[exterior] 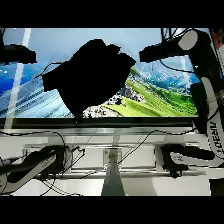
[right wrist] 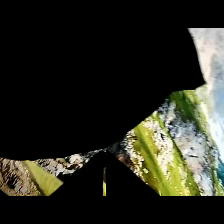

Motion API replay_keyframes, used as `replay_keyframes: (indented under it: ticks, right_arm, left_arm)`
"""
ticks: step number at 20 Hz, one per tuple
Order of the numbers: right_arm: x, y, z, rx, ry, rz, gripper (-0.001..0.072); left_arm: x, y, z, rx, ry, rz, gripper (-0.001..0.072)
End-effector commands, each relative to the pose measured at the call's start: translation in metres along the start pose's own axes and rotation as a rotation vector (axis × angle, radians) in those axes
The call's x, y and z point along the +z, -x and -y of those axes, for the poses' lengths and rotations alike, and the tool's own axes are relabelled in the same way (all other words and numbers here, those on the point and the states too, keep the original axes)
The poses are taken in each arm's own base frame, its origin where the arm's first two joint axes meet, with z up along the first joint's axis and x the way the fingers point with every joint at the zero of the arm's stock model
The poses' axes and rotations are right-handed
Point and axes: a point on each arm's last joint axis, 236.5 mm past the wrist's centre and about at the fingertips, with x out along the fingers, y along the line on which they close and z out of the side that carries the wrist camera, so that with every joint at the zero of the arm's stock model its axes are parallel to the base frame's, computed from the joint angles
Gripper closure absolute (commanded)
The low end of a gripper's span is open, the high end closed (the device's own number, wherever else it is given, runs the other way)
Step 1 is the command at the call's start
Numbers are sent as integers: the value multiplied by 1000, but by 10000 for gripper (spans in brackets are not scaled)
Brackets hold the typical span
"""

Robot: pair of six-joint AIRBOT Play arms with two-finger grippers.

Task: Fold the clothes and pants, and hang the long-sleeved shirts on hangers.

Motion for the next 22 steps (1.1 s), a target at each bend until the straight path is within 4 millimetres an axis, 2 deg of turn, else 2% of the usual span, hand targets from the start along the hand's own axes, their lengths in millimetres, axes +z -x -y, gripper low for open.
replay_keyframes:
  ticks: [1, 3, 4, 5, 6, 8, 10, 12, 15, 16, 17, 22]
  right_arm:
    - [-19, -24, -86, 145, 316, -81, 694]
    - [-23, -53, -131, 165, 547, -71, 681]
    - [-28, -69, -151, 173, 659, -73, 587]
    - [-39, -87, -171, 189, 774, -87, 404]
    - [-50, -102, -190, 213, 875, -94, 349]
    - [-75, -130, -224, 265, 999, -116, 349]
    - [-96, -151, -246, 298, 1047, -138, 320]
    - [-109, -169, -256, 304, 1075, -148, 320]
    - [-108, -188, -259, 301, 1206, -100, 310]
    - [-107, -192, -259, 298, 1240, -85, 218]
    - [-106, -196, -259, 294, 1252, -76, 157]
    - [-124, -212, -258, 325, 1227, -114, 161]
  left_arm:
    - [0, 0, 0, -1, 0, -1, 698]
    - [0, 0, 0, -1, -1, -1, 698]
    - [0, 0, 0, -1, -1, -1, 698]
    - [0, 0, 0, -1, -1, -1, 698]
    - [0, 0, 0, -1, -1, -1, 698]
    - [0, 0, 0, -1, 0, -1, 698]
    - [0, 0, 0, -1, 0, -1, 698]
    - [0, 0, 0, -1, -1, -1, 698]
    - [0, 0, 0, -1, 0, -1, 698]
    - [0, 0, 0, -1, 0, -1, 698]
    - [0, 0, 1, -2, 0, -1, 698]
    - [6, 0, 15, -62, 40, 23, 698]
